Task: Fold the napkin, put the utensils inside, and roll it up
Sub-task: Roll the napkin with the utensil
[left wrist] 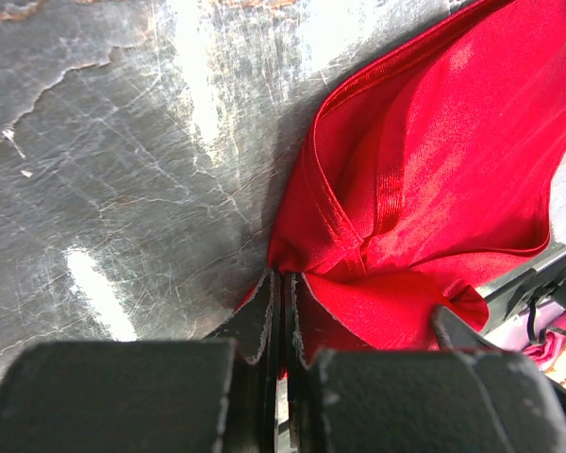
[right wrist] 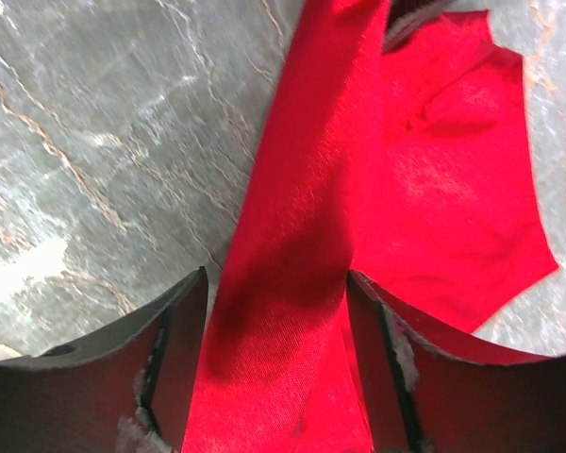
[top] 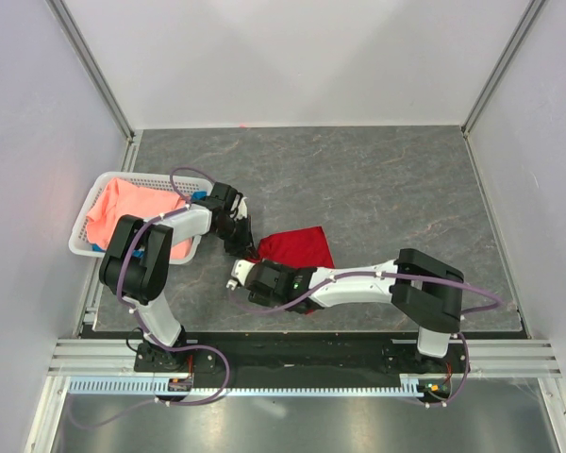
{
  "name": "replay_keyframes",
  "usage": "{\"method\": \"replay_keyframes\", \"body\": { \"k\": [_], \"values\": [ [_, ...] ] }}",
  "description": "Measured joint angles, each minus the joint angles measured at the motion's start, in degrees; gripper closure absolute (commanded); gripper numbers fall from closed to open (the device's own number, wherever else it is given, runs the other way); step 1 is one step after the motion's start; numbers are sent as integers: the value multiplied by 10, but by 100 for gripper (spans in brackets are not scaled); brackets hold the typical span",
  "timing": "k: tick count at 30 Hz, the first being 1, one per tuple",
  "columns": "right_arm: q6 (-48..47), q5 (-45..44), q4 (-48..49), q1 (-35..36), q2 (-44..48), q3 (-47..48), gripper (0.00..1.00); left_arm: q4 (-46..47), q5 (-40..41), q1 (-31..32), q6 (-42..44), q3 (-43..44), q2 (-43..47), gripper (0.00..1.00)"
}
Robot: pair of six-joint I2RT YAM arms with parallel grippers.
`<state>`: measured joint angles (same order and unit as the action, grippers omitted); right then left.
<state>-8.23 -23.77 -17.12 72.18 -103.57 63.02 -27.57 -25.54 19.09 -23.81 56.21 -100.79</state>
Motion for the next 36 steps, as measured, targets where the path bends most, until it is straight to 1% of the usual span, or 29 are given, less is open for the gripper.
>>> {"method": "replay_keyframes", "body": {
  "k": [4, 9, 10, 12, 14, 15, 16, 17, 19, 22, 25, 27, 32, 36],
  "values": [
    [1, 24, 9, -11, -10, 0, 39, -1, 0, 0, 2, 0, 0, 98],
    [14, 74, 21, -38, -10, 0, 41, -2, 0, 0, 3, 0, 0, 98],
    [17, 88, 24, -46, -10, 0, 43, -2, 0, 0, 4, 0, 0, 97],
    [24, 113, 30, -57, -10, -2, 46, -2, 0, 0, 4, 0, 0, 93],
    [30, 143, 37, -70, -9, -6, 50, -2, 0, 0, 4, 0, 0, 83],
    [35, 158, 42, -75, -8, -9, 53, -2, 0, 0, 5, 0, 0, 77],
    [38, 171, 46, -80, -7, -12, 54, -2, 0, 0, 6, 0, 1, 65],
    [42, 186, 49, -85, -5, -15, 55, -3, 0, 0, 7, 0, 3, 60],
    [47, 211, 57, -94, -4, -20, 57, -6, 0, 0, 10, 1, 10, 51],
    [54, 244, 71, -110, -3, -27, 63, -11, 2, 0, 10, 5, 24, 42],
    [59, 281, 89, -126, -3, -33, 67, -16, 7, 0, 11, 13, 39, 38],
    [63, 310, 101, -138, -2, -38, 69, -18, 16, 0, 11, 17, 53, 36],
    [71, 407, 132, -177, -2, -56, 71, -27, 43, 0, 11, 19, 90, 32],
    [76, 480, 141, -199, -5, -66, 72, -26, 71, 0, 11, 15, 126, 30]
  ]
}}
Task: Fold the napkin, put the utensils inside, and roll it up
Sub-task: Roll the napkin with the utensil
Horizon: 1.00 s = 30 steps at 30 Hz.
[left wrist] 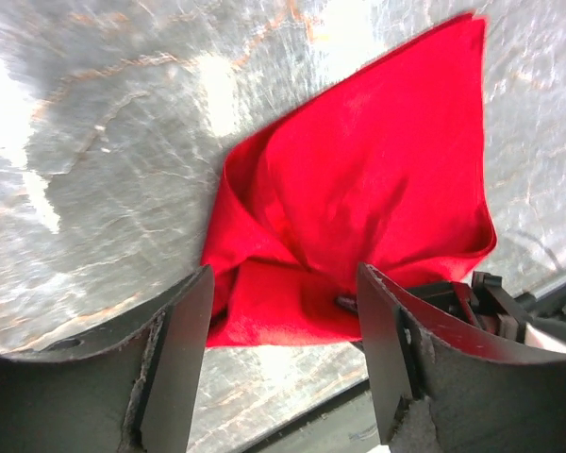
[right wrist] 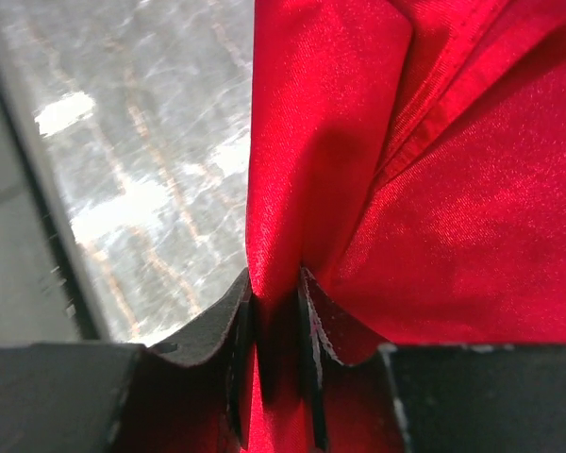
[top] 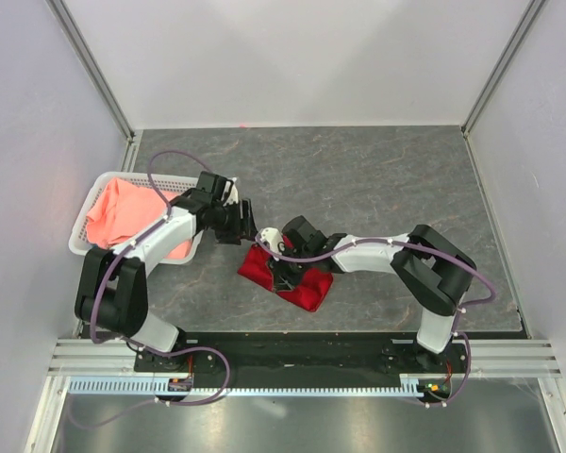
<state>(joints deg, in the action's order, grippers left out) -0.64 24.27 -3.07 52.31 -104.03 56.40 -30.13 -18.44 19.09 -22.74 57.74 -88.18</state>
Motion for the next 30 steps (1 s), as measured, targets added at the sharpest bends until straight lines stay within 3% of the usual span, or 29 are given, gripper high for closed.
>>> {"method": "replay_keyframes", "body": {
  "k": [9, 20, 30],
  "values": [
    [19, 169, 27, -60, -21, -27, 73, 42, 18, 0, -2, -87, 107, 32],
    [50, 342, 33, -132, -83, -30, 75, 198, -17, 0, -57, -259, 228, 35],
    [55, 389, 16, -155, -105, -24, 75, 288, -21, 0, -82, -345, 235, 56]
  ]
}}
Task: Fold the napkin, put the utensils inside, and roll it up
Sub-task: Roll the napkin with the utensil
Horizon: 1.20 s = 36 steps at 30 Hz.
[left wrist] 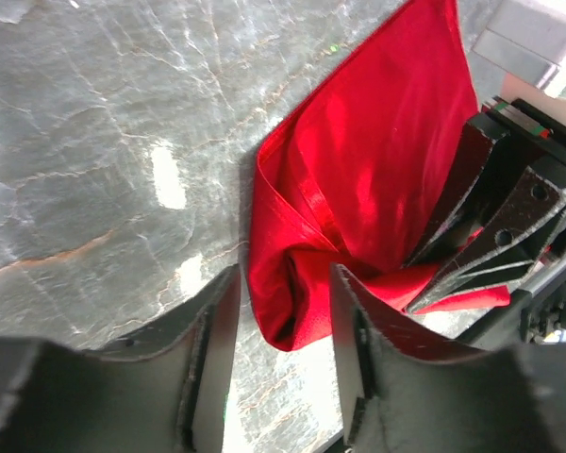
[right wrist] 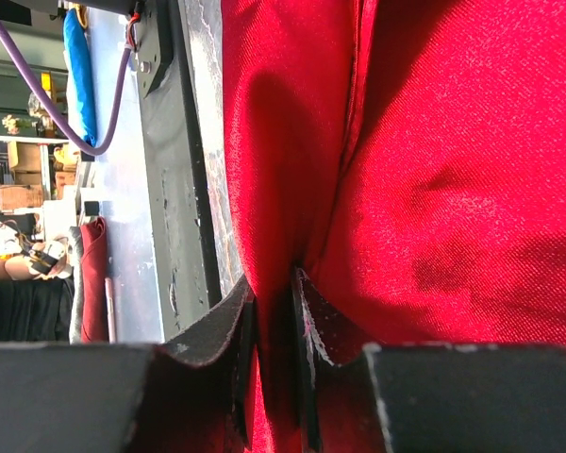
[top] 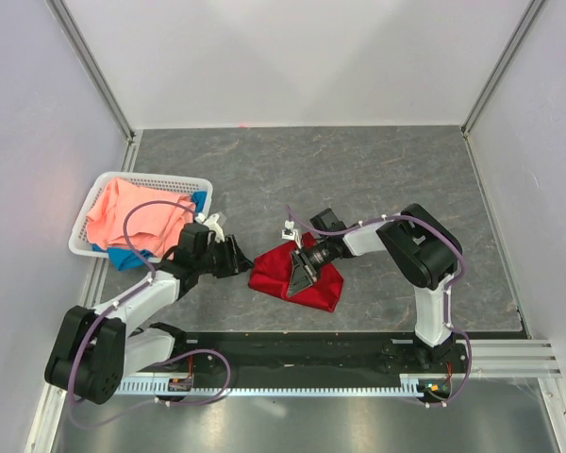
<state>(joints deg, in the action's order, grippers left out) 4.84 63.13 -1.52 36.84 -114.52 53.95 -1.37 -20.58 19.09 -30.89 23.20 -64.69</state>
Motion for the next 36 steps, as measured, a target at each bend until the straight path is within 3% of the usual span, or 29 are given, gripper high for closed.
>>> {"method": "replay_keyframes", "body": {
  "k": [14, 16, 19, 20, 27, 31, 36],
  "values": [
    [1, 0, -15, -1, -5, 9, 76, 84, -65, 7, -23, -36, -43, 64],
    [1, 0, -16, -1, -5, 10, 76, 93, -70, 11, -24, -36, -59, 70],
    [1, -2, -21, -1, -6, 12, 75, 101, -76, 20, -30, -36, -84, 92],
    [1, -3, -24, -1, -6, 13, 73, 105, -80, 24, -32, -36, -93, 97],
    [2, -36, -70, 0, 22, 26, 41, 99, -85, 28, -37, -27, -107, 98],
    [-23, -125, -105, 1, 72, 33, 34, 65, -85, 29, -37, 7, -117, 98],
    [-54, -298, -136, 34, 164, 31, 30, 3, -85, 29, -38, 58, -136, 98]
  ]
}}
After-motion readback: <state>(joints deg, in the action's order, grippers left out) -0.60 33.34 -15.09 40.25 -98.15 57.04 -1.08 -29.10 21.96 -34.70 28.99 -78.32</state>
